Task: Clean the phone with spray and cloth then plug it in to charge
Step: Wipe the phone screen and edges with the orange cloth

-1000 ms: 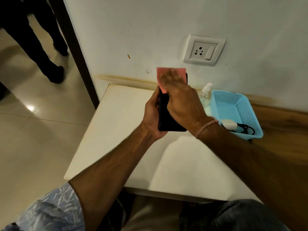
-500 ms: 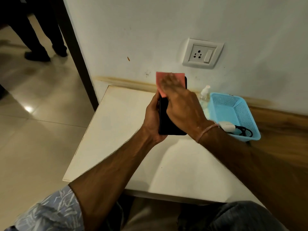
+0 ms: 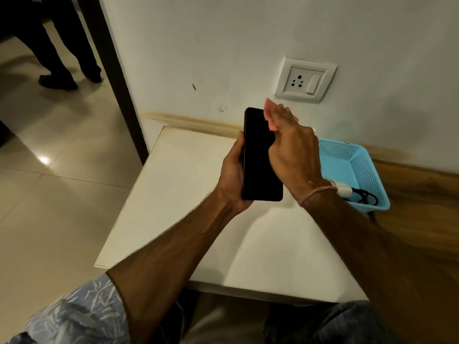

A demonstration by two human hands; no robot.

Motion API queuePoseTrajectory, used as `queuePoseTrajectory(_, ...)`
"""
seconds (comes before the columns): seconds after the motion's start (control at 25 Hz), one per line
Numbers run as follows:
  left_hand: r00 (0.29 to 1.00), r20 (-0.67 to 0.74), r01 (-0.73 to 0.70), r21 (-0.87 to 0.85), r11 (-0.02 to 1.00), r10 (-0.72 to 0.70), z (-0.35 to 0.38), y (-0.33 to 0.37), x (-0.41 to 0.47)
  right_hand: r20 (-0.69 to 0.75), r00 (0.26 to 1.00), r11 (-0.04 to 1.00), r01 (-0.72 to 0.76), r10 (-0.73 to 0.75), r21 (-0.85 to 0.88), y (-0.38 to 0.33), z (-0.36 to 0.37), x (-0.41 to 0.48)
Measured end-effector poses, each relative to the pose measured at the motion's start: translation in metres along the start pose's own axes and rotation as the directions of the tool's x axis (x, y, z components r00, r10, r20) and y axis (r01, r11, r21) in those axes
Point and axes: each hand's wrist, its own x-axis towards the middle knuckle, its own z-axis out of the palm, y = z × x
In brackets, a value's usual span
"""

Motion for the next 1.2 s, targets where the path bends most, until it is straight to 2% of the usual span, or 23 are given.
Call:
queuePoseTrajectory(0.16,1.000,-0.004,-0.010,0.006,1.000,0.010,0.001,-0.001,0.001,0.097,0.987,0.991,0.133,-0.131,-0.013,-0.001,0.002,-0.005)
queuePoseTrajectory(0.28,1.000,-0.008,0.002,-0.006,1.000,-0.002,0.001,-0.003,0.000,0.041,0.998,0.999,0.046,-0.045,-0.020,0.002,-0.001,-0.003)
queuePoseTrajectory(0.4,1.000,0.001,-0.008,-0.017,1.000,0.008,0.001,-0.004,0.000,0.111,0.984,0.988,0.144,-0.138,-0.047,0.003,0.000,-0.006)
queuePoseTrajectory(0.52,1.000,-0.003,-0.005,-0.025,1.000,0.005,0.001,-0.002,0.001,0.065,0.996,0.997,0.070,-0.068,-0.037,0.004,-0.003,-0.002)
queuePoseTrajectory(0.6,1.000,-0.005,-0.013,-0.011,1.000,0.013,0.001,-0.003,0.003,0.121,0.986,0.992,0.123,-0.118,-0.035,0.005,-0.002,-0.003)
queuePoseTrajectory(0.72,1.000,0.007,0.006,-0.011,1.000,-0.006,0.002,-0.002,0.002,0.072,0.995,0.997,0.075,-0.073,-0.022,0.005,-0.004,-0.001)
queuePoseTrajectory(0.84,1.000,0.012,0.011,-0.007,1.000,-0.011,0.002,-0.001,0.003,0.127,0.984,0.992,0.127,-0.124,-0.014,0.007,-0.005,0.000)
queuePoseTrajectory(0.96,1.000,0.019,0.010,-0.005,1.000,-0.010,0.003,0.000,0.002,0.100,0.991,0.995,0.095,-0.094,-0.005,0.008,-0.007,0.002)
queuePoseTrajectory(1.08,0.999,0.031,0.014,-0.026,1.000,-0.013,0.003,0.001,0.003,0.135,0.978,0.986,0.166,-0.162,-0.016,0.010,-0.008,0.005)
queuePoseTrajectory(1.2,0.999,0.038,0.004,-0.041,0.999,-0.002,0.003,0.003,0.002,0.092,0.989,0.993,0.115,-0.116,0.015,0.010,-0.009,0.009)
